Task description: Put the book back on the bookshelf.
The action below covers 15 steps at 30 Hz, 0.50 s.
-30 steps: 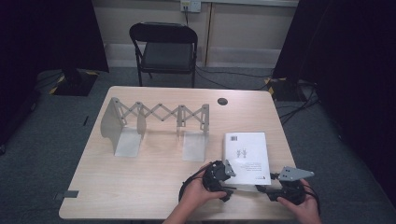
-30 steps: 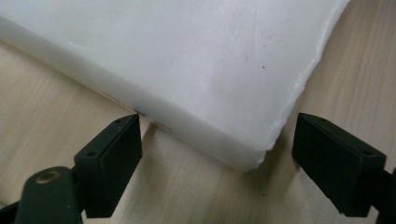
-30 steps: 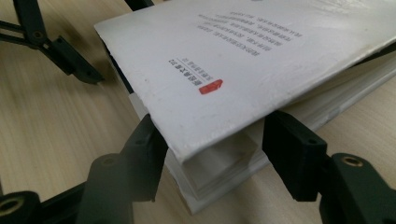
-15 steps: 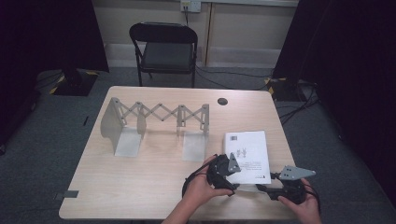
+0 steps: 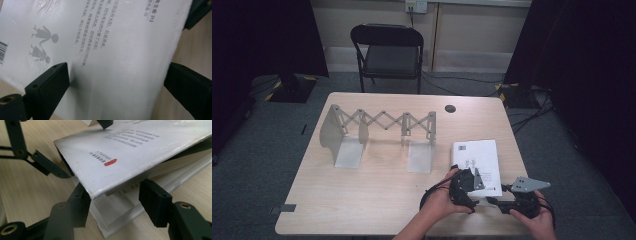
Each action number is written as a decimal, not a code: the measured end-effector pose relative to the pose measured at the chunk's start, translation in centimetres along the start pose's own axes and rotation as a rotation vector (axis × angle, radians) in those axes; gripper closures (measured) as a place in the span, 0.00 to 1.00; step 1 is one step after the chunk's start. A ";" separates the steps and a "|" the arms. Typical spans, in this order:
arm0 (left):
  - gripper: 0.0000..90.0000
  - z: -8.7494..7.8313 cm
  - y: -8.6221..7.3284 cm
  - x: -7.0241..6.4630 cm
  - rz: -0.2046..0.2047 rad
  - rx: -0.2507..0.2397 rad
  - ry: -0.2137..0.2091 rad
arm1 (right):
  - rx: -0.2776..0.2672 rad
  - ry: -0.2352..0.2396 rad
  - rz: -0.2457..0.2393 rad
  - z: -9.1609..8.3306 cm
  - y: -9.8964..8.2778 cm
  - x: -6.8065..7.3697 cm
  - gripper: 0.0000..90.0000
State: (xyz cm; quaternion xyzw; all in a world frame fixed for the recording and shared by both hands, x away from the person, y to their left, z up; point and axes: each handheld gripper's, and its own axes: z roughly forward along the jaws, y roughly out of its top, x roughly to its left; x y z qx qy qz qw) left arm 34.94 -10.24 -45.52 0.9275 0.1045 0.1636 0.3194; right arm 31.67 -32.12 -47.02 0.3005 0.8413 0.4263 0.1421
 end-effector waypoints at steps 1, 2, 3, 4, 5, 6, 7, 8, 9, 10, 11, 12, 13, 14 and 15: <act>0.04 0.2 0.1 -0.1 0.009 0.004 0.013 | 0.000 0.001 -0.001 0.0 0.0 0.0 0.48; 0.03 0.4 0.2 -0.2 0.009 0.003 0.025 | -0.001 0.001 -0.001 0.0 0.0 0.0 0.49; 0.02 0.6 0.2 -0.3 0.005 0.003 0.044 | -0.002 0.001 -0.002 0.0 0.1 0.1 0.49; 0.02 0.8 0.2 -0.4 0.003 0.002 0.053 | -0.004 0.002 -0.007 -0.1 0.1 0.1 0.50; 0.01 0.9 0.3 -0.5 0.002 0.005 0.062 | -0.005 0.001 -0.009 -0.1 0.1 0.1 0.50; 0.00 1.0 0.4 -0.6 0.010 0.014 0.073 | -0.005 0.001 -0.007 -0.1 0.1 0.1 0.50; 0.01 1.0 0.4 -0.7 0.024 0.015 0.090 | -0.006 0.002 -0.005 -0.1 0.0 0.1 0.50; 0.03 1.0 0.4 -0.8 0.038 0.018 0.107 | -0.005 0.004 -0.005 0.0 0.0 0.0 0.50; 0.07 0.9 0.3 -0.7 0.044 0.014 0.116 | -0.006 0.004 -0.003 0.0 0.0 0.0 0.50; 0.10 0.8 0.3 -0.7 0.043 0.008 0.116 | -0.003 0.003 -0.002 0.0 0.0 0.0 0.50; 0.13 0.7 0.3 -0.6 0.040 0.001 0.111 | -0.001 0.004 0.002 0.0 0.0 0.0 0.50; 0.16 0.6 0.3 -0.7 0.058 -0.001 0.116 | -0.006 0.009 0.010 0.0 -0.1 -0.1 0.50; 0.20 0.5 0.4 -0.9 0.071 -0.001 0.119 | -0.012 0.014 0.017 0.0 -0.1 -0.2 0.50; 0.23 0.4 0.5 -1.0 0.085 -0.001 0.122 | -0.011 0.012 0.017 0.0 -0.1 -0.3 0.50; 0.26 0.3 0.6 -1.0 0.092 -0.002 0.124 | -0.013 0.014 0.024 0.0 -0.1 -0.4 0.50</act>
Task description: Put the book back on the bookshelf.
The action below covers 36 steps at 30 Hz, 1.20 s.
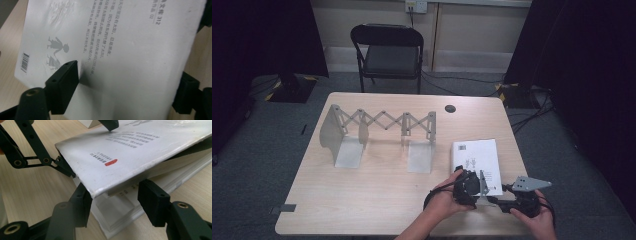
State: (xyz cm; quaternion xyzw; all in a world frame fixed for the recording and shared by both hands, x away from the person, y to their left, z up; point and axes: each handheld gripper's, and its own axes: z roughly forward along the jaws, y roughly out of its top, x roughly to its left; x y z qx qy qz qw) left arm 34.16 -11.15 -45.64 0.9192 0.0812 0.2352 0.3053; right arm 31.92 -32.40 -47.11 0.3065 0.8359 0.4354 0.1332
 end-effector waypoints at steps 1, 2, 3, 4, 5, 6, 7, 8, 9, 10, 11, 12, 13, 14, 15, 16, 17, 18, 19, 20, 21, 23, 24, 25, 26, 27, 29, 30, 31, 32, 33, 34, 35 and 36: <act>0.27 0.0 0.1 -0.1 0.005 0.001 -0.001 | -0.005 0.002 0.004 0.0 0.0 -0.1 0.50; 0.28 -0.1 0.2 0.0 0.013 0.007 -0.004 | -0.003 0.003 0.004 0.0 0.0 -0.1 0.50; 0.29 -0.1 0.2 0.0 0.010 0.014 -0.007 | -0.005 0.005 0.003 0.0 -0.1 -0.1 0.51; 0.29 -0.1 0.3 0.1 0.013 0.012 -0.012 | -0.006 0.012 0.003 -0.1 -0.1 -0.2 0.51; 0.30 -0.2 0.3 0.1 0.015 0.013 -0.014 | -0.007 0.015 -0.001 -0.1 -0.2 -0.3 0.52; 0.30 -0.2 0.3 0.1 0.023 0.016 -0.013 | -0.007 0.018 -0.008 -0.3 -0.3 -0.3 0.56; 0.30 -0.2 0.3 0.1 0.031 0.023 -0.014 | -0.006 0.004 -0.023 -0.5 -0.5 -0.4 0.57; 0.31 -0.2 0.3 0.1 0.032 0.023 -0.014 | -0.004 -0.004 -0.021 -0.6 -0.6 -0.6 0.57; 0.31 -0.2 0.3 0.2 0.031 0.021 -0.016 | -0.002 -0.011 -0.014 -0.8 -0.7 -0.8 0.56; 0.31 -0.2 0.3 0.2 0.029 0.020 -0.017 | -0.004 -0.020 0.000 -0.9 -0.8 -1.0 0.56; 0.31 -0.2 0.3 0.2 0.028 0.020 -0.017 | 0.003 -0.031 0.002 -0.9 -0.9 -1.2 0.56; 0.31 -0.2 0.3 0.2 0.028 0.020 -0.019 | 0.014 -0.040 -0.001 -0.8 -0.9 -1.4 0.56; 0.31 -0.2 0.3 0.2 0.028 0.019 -0.018 | 0.022 -0.049 0.004 -0.7 -1.0 -1.5 0.56; 0.31 -0.2 0.3 0.2 0.032 0.019 -0.018 | 0.028 -0.057 0.007 -0.5 -0.9 -1.6 0.56; 0.30 -0.2 0.3 0.2 0.032 0.022 -0.020 | 0.021 -0.056 0.011 -0.3 -0.8 -1.6 0.56; 0.30 -0.2 0.3 0.1 0.033 0.019 -0.017 | 0.012 -0.052 0.011 0.0 -0.6 -1.5 0.56; 0.30 -0.2 0.2 0.1 0.028 0.016 -0.017 | 0.018 -0.056 0.001 0.2 -0.4 -1.3 0.56; 0.30 -0.2 0.2 0.2 0.033 0.017 -0.020 | 0.022 -0.056 -0.017 0.4 -0.3 -1.2 0.56; 0.30 -0.2 0.2 0.2 0.036 0.019 -0.021 | 0.024 -0.046 -0.018 0.7 -0.2 -1.0 0.56; 0.29 -0.1 0.2 0.1 0.032 0.012 -0.017 | 0.029 -0.046 -0.018 0.8 -0.3 -1.0 0.56; 0.29 -0.2 0.2 0.2 0.027 0.016 -0.022 | 0.026 -0.044 -0.019 0.8 -0.3 -0.9 0.56; 0.26 -0.3 0.1 0.5 -0.010 -0.008 -0.043 | 0.013 -0.038 -0.009 0.8 -0.3 -1.0 0.56; 0.24 -0.3 0.1 0.5 -0.012 -0.021 -0.039 | -0.004 -0.030 0.003 0.7 -0.3 -1.0 0.56; 0.22 -0.1 0.0 0.4 -0.014 -0.036 -0.029 | -0.013 -0.028 0.008 0.6 -0.2 -1.0 0.56; 0.20 0.1 -0.1 0.3 -0.020 -0.044 -0.023 | -0.015 -0.031 0.005 0.5 0.0 -0.9 0.56; 0.19 0.3 -0.1 0.3 -0.025 -0.044 -0.022 | -0.008 -0.038 -0.010 0.4 0.0 -0.8 0.56; 0.17 0.4 0.1 0.4 -0.012 -0.032 -0.020 | -0.007 -0.039 -0.015 0.4 -0.1 -0.8 0.56; 0.17 0.4 0.1 0.4 -0.010 -0.025 -0.023 | -0.009 -0.033 -0.009 0.4 -0.2 -0.9 0.56; 0.17 0.4 0.2 0.4 -0.009 -0.023 -0.024 | -0.007 -0.032 -0.007 0.4 -0.3 -0.9 0.56; 0.17 0.4 0.2 0.4 -0.005 -0.022 -0.023 | -0.009 -0.031 -0.007 0.4 -0.3 -0.9 0.56; 0.17 0.4 0.2 0.4 0.000 -0.022 -0.022 | -0.009 -0.033 -0.006 0.4 -0.2 -0.9 0.56; 0.17 0.5 0.1 0.4 0.011 -0.032 -0.017 | -0.010 -0.034 -0.005 0.3 -0.2 -0.8 0.56; 0.18 0.4 0.0 0.3 0.032 -0.036 -0.013 | -0.011 -0.034 -0.002 0.3 -0.2 -0.8 0.56; 0.19 0.4 0.0 0.3 0.043 -0.039 -0.012 | -0.009 -0.033 -0.003 0.3 -0.2 -0.8 0.56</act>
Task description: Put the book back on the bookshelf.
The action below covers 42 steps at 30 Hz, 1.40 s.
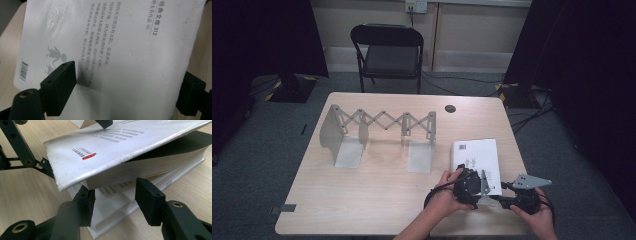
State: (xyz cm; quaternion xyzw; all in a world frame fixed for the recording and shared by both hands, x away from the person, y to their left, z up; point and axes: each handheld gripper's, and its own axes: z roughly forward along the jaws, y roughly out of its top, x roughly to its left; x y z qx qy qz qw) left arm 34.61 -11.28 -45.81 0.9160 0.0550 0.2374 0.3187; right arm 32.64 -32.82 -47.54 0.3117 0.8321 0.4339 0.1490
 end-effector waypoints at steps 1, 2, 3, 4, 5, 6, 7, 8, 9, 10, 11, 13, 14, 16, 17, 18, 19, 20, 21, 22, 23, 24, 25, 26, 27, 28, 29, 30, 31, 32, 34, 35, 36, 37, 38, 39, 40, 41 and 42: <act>0.20 0.0 0.0 -0.1 -0.007 -0.009 0.001 | -0.001 0.001 0.000 0.0 0.0 0.0 0.56; 0.22 -0.1 0.0 -0.1 0.004 -0.006 0.002 | -0.002 0.003 0.002 0.0 -0.1 0.0 0.56; 0.24 -0.2 0.1 -0.2 0.014 -0.004 0.004 | -0.003 0.005 0.004 -0.1 0.0 0.0 0.56; 0.27 -0.4 0.2 -0.3 0.034 -0.001 0.009 | -0.002 0.005 0.002 -0.1 0.0 0.0 0.56; 0.30 -0.5 0.3 -0.4 0.042 -0.002 0.012 | -0.003 0.006 0.006 -0.1 0.0 0.0 0.56; 0.32 -0.6 0.4 -0.4 0.057 0.007 0.011 | -0.008 0.011 0.012 -0.1 -0.1 0.0 0.56; 0.33 -0.6 0.4 -0.5 0.042 -0.004 0.010 | -0.009 0.011 0.011 -0.1 -0.1 -0.1 0.56; 0.34 -0.6 0.4 -0.5 0.046 -0.001 0.011 | -0.010 0.010 0.012 -0.1 -0.1 -0.1 0.56; 0.34 -0.7 0.4 -0.5 0.044 0.000 0.012 | -0.013 0.009 0.012 -0.1 0.0 -0.1 0.56; 0.34 -0.6 0.4 -0.5 0.045 -0.002 0.013 | -0.015 0.010 0.013 -0.1 0.0 -0.1 0.56; 0.34 -0.6 0.4 -0.6 0.045 -0.003 0.019 | -0.011 0.009 0.012 -0.1 0.0 -0.1 0.56; 0.32 -0.4 0.2 -0.8 0.050 -0.010 0.033 | -0.007 0.010 0.015 -0.1 -0.1 -0.1 0.56; 0.30 -0.2 0.2 -0.9 0.051 -0.016 0.040 | -0.002 0.009 0.020 0.0 -0.1 -0.1 0.56; 0.26 0.1 0.1 -0.9 0.048 -0.027 0.052 | -0.003 0.007 0.018 0.0 -0.1 -0.1 0.56; 0.25 0.2 0.2 -0.9 0.048 -0.028 0.061 | -0.005 0.010 0.019 0.0 -0.1 -0.1 0.56; 0.24 0.4 0.2 -1.0 0.049 -0.032 0.073 | -0.010 0.013 0.022 0.0 -0.1 -0.1 0.56; 0.24 0.6 0.2 -1.0 0.053 -0.029 0.077 | -0.012 0.014 0.024 0.0 -0.1 -0.1 0.56; 0.23 0.7 0.3 -1.0 0.052 -0.034 0.083 | -0.009 0.013 0.021 0.0 -0.1 -0.1 0.56; 0.23 0.7 0.4 -1.0 0.061 -0.026 0.081 | -0.012 0.018 0.026 0.0 -0.1 -0.1 0.56; 0.25 0.6 0.5 -1.0 0.067 -0.024 0.082 | -0.009 0.020 0.030 0.0 -0.2 -0.1 0.57; 0.30 0.5 0.6 -1.0 0.073 -0.026 0.084 | -0.008 0.019 0.029 -0.1 -0.2 -0.1 0.57; 0.34 0.4 0.7 -1.1 0.070 -0.027 0.087 | -0.017 0.024 0.036 -0.1 -0.2 -0.2 0.57; 0.37 0.2 0.9 -1.1 0.078 -0.014 0.089 | -0.024 0.027 0.044 -0.2 -0.2 -0.3 0.57; 0.39 0.0 1.0 -1.1 0.074 -0.008 0.089 | -0.031 0.028 0.042 -0.3 -0.1 -0.3 0.57; 0.41 -0.1 1.1 -1.1 0.077 -0.002 0.091 | -0.034 0.026 0.032 -0.3 0.0 -0.2 0.57; 0.42 -0.1 1.2 -1.1 0.074 0.004 0.088 | -0.037 0.026 0.022 -0.4 0.0 -0.2 0.56; 0.43 -0.2 1.3 -1.1 0.076 0.013 0.083 | -0.041 0.031 0.015 -0.4 0.0 -0.2 0.54; 0.43 -0.2 1.4 -1.0 0.080 0.020 0.080 | -0.048 0.023 -0.003 -0.6 0.0 -0.2 0.50; 0.44 -0.4 1.6 -1.0 0.085 0.034 0.075 | -0.053 0.018 -0.025 -0.8 0.0 -0.3 0.47; 0.44 -0.5 1.7 -0.8 0.090 0.041 0.067 | -0.043 0.015 -0.046 -1.0 -0.1 -0.3 0.45; 0.45 -0.9 1.9 -0.4 0.088 0.056 0.052 | -0.039 0.031 -0.068 -1.2 -0.6 -0.4 0.40; 0.45 -1.1 2.1 -0.1 0.087 0.066 0.042 | -0.022 0.033 -0.085 -1.2 -0.9 -0.4 0.39; 0.46 -1.4 2.2 0.2 0.077 0.067 0.032 | -0.002 0.036 -0.112 -1.2 -1.3 -0.5 0.37; 0.46 -1.7 2.3 0.5 0.066 0.073 0.024 | 0.012 0.037 -0.135 -1.1 -1.7 -0.5 0.36; 0.47 -1.9 2.5 0.9 0.061 0.070 0.016 | 0.026 0.043 -0.141 -1.1 -2.0 -0.5 0.35; 0.47 -2.2 2.7 1.3 0.054 0.072 0.001 | 0.037 0.053 -0.143 -1.0 -2.3 -0.6 0.34; 0.48 -2.4 2.8 1.6 0.044 0.069 -0.010 | 0.045 0.057 -0.147 -0.9 -2.5 -0.6 0.33; 0.48 -2.6 3.0 1.9 0.034 0.073 -0.020 | 0.054 0.046 -0.162 -0.7 -2.6 -0.6 0.30; 0.49 -2.8 3.2 2.1 0.037 0.079 -0.026 | 0.057 0.049 -0.167 -0.6 -2.6 -0.5 0.29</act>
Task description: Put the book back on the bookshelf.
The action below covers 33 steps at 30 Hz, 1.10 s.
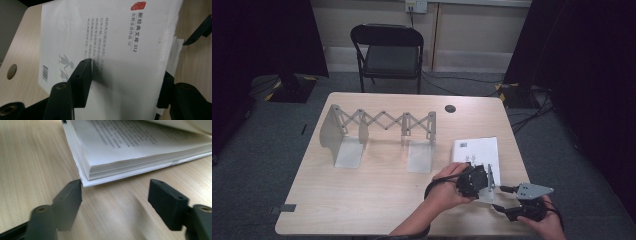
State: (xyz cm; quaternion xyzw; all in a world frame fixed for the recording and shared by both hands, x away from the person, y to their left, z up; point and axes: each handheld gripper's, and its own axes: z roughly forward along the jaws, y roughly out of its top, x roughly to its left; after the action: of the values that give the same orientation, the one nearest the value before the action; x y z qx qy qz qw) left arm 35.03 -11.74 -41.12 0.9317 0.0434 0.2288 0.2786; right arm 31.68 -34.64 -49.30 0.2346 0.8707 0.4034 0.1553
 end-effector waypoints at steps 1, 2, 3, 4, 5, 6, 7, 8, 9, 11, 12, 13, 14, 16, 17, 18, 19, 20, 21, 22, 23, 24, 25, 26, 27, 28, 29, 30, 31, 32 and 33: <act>0.49 -0.1 0.1 0.2 -0.008 0.002 -0.010 | 0.001 -0.001 -0.010 0.1 0.1 0.1 0.30; 0.49 -0.3 0.3 0.3 -0.010 0.010 -0.018 | 0.006 -0.016 -0.029 0.2 0.1 0.2 0.30; 0.50 -0.4 0.4 0.5 -0.009 0.009 -0.024 | 0.015 -0.014 -0.042 0.4 0.2 0.2 0.30; 0.50 -0.5 0.5 0.7 -0.010 0.014 -0.031 | 0.031 -0.013 -0.056 0.5 0.2 0.3 0.29; 0.50 -0.6 0.6 0.8 -0.017 0.011 -0.034 | 0.025 -0.019 -0.059 0.5 0.2 0.3 0.29; 0.50 -0.7 0.7 1.0 -0.020 0.017 -0.042 | 0.025 -0.022 -0.059 0.5 0.2 0.2 0.29; 0.50 -0.8 0.7 1.1 -0.027 0.014 -0.049 | 0.025 -0.027 -0.056 0.5 0.2 0.2 0.29; 0.50 -0.9 0.8 1.2 -0.033 0.011 -0.055 | 0.016 -0.036 -0.053 0.6 0.2 0.2 0.29; 0.50 -1.0 0.8 1.3 -0.036 0.014 -0.062 | 0.015 -0.043 -0.058 0.6 0.2 0.1 0.29; 0.50 -1.1 1.0 1.4 -0.034 0.021 -0.073 | 0.010 -0.066 -0.070 0.8 0.3 0.0 0.29; 0.50 -1.1 1.1 1.4 -0.036 0.024 -0.076 | 0.007 -0.076 -0.076 0.9 0.4 -0.1 0.29; 0.50 -1.2 1.2 1.3 -0.037 0.028 -0.080 | 0.002 -0.077 -0.076 1.0 0.5 -0.1 0.29; 0.50 -1.2 1.3 1.3 -0.037 0.027 -0.082 | -0.007 -0.078 -0.076 1.1 0.7 -0.1 0.29; 0.50 -1.4 1.4 1.3 -0.040 0.030 -0.087 | -0.016 -0.087 -0.091 1.3 1.1 -0.1 0.29; 0.50 -1.4 1.4 1.3 -0.040 0.032 -0.088 | -0.015 -0.096 -0.113 1.4 1.3 0.0 0.29; 0.50 -1.5 1.4 1.4 -0.040 0.031 -0.087 | -0.015 -0.101 -0.127 1.4 1.5 0.1 0.29; 0.50 -1.5 1.5 1.3 -0.047 0.029 -0.090 | -0.023 -0.109 -0.143 1.5 1.6 0.2 0.30; 0.51 -1.7 1.5 1.5 -0.039 0.035 -0.093 | -0.032 -0.111 -0.164 1.4 1.7 0.4 0.30; 0.51 -1.8 1.5 1.5 -0.049 0.032 -0.096 | -0.038 -0.124 -0.187 1.4 1.9 0.5 0.29; 0.51 -1.9 1.6 1.6 -0.053 0.035 -0.103 | -0.045 -0.137 -0.204 1.3 2.1 0.7 0.29; 0.51 -2.0 1.6 1.7 -0.058 0.032 -0.109 | -0.051 -0.142 -0.217 1.3 2.3 0.8 0.29; 0.51 -2.2 1.7 1.7 -0.059 0.032 -0.116 | -0.058 -0.143 -0.233 1.3 2.5 0.8 0.29; 0.51 -2.3 1.7 1.8 -0.052 0.031 -0.118 | -0.067 -0.150 -0.251 1.2 2.6 1.0 0.29; 0.51 -2.4 1.8 1.7 -0.055 0.034 -0.122 | -0.081 -0.157 -0.274 1.1 2.8 1.1 0.29; 0.51 -2.5 1.8 1.8 -0.045 0.038 -0.128 | -0.093 -0.166 -0.298 1.0 3.0 1.2 0.29; 0.51 -2.5 1.8 1.8 -0.046 0.039 -0.129 | -0.097 -0.172 -0.315 0.9 3.2 1.3 0.30; 0.51 -2.6 1.8 1.8 -0.043 0.038 -0.133 | -0.097 -0.164 -0.335 0.9 3.4 1.4 0.34; 0.51 -2.6 1.8 1.8 -0.040 0.040 -0.133 | -0.090 -0.145 -0.354 0.9 3.5 1.6 0.38; 0.51 -2.6 1.7 1.8 -0.042 0.039 -0.132 | -0.084 -0.150 -0.373 0.8 3.6 1.7 0.41; 0.51 -2.7 1.7 1.9 -0.044 0.035 -0.139 | -0.080 -0.148 -0.392 0.7 3.8 1.9 0.44; 0.51 -2.7 1.7 1.9 -0.047 0.032 -0.140 | -0.072 -0.147 -0.417 0.7 3.9 2.1 0.46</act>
State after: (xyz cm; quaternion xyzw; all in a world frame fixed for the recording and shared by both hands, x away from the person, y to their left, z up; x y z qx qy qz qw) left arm 35.38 -11.39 -37.43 0.9485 0.0495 0.1556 0.2716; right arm 31.37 -30.90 -46.85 0.0726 0.8718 0.3751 0.3065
